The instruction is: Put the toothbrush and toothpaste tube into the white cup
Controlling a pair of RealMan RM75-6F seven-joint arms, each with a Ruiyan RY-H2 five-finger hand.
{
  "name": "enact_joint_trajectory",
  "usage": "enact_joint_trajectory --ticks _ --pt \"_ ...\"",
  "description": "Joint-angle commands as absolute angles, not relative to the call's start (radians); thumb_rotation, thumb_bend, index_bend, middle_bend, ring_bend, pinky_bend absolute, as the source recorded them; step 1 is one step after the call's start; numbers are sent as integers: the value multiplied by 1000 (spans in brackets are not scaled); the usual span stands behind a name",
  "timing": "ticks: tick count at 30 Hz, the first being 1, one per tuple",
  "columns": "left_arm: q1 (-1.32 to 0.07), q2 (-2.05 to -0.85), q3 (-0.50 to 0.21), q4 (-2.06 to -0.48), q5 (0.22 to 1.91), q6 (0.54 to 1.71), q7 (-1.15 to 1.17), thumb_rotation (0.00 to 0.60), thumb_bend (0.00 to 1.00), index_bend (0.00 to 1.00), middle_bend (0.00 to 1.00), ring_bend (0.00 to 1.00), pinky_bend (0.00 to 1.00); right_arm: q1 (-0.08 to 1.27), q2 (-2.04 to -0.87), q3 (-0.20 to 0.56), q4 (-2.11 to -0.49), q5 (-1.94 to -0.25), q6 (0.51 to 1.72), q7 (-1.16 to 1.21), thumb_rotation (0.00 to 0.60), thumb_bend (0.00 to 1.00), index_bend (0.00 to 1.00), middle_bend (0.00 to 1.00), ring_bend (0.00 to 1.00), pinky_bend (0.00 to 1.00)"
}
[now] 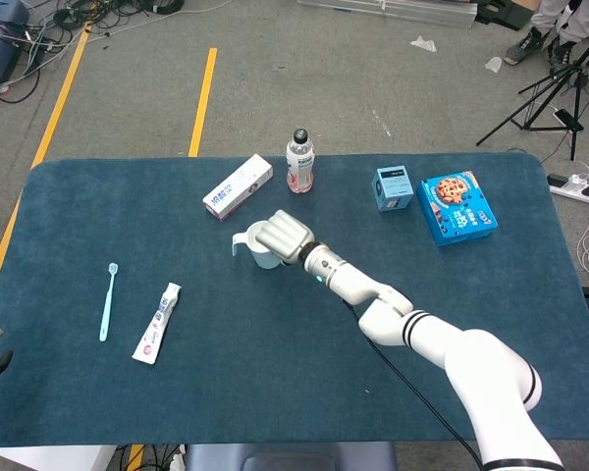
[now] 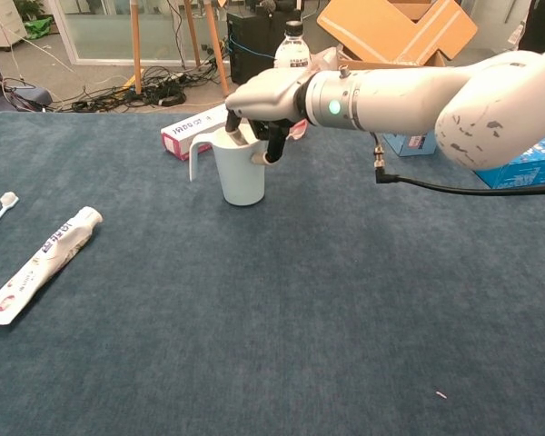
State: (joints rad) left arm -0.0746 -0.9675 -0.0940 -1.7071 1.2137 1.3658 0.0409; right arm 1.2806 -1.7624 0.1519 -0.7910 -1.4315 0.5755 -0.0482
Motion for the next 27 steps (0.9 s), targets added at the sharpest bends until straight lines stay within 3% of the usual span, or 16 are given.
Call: enact_joint_trajectory --ticks 1,27 --pt "-75 -968 -94 -1708 1214 1366 43 600 241 458 124 8 0 1278 -1756 154 -805 -1428 580 -54 600 317 629 990 1000 1000" --pt "-70 -965 -84 -1720 1238 1378 52 600 242 458 124 8 0 1238 -1708 130 -1018 -1464 668 -120 600 316 629 990 1000 1000"
